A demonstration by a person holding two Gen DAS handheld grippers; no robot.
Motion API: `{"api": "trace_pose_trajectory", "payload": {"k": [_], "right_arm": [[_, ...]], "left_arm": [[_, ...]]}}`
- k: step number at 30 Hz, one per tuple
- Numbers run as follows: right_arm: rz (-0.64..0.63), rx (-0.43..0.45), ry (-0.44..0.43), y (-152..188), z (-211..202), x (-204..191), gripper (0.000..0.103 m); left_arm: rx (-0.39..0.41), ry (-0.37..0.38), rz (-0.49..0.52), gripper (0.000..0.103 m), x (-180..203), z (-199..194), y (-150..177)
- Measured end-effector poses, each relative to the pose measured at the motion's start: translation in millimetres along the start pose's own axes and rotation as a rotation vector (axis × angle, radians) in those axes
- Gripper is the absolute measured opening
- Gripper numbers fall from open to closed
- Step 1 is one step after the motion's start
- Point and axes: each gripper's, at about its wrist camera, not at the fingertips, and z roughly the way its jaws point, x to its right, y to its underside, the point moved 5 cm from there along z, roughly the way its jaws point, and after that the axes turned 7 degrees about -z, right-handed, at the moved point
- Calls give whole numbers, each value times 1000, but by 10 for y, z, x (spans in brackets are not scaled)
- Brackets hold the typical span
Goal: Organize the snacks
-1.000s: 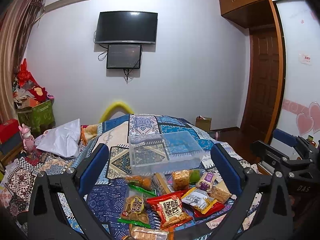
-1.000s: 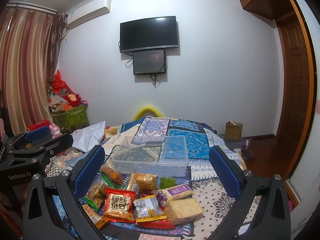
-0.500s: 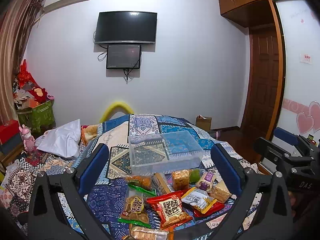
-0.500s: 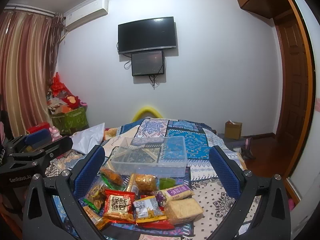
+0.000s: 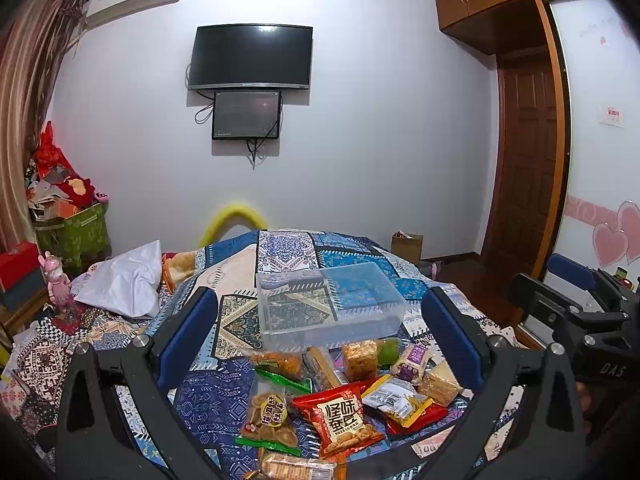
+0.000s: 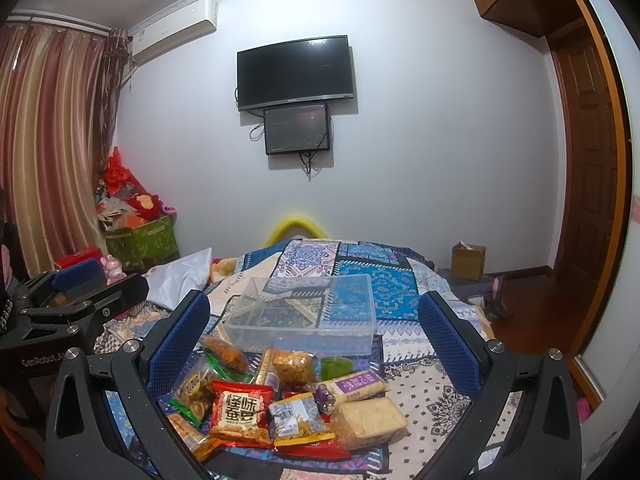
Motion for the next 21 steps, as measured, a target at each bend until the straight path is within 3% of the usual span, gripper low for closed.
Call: {"api": "trace_pose_trajectory", "payload": {"k": [21], "right_arm": [[5, -2, -3, -3, 10, -12, 103]], "left_arm": [[-9, -5, -3, 103, 3, 10, 5]]}}
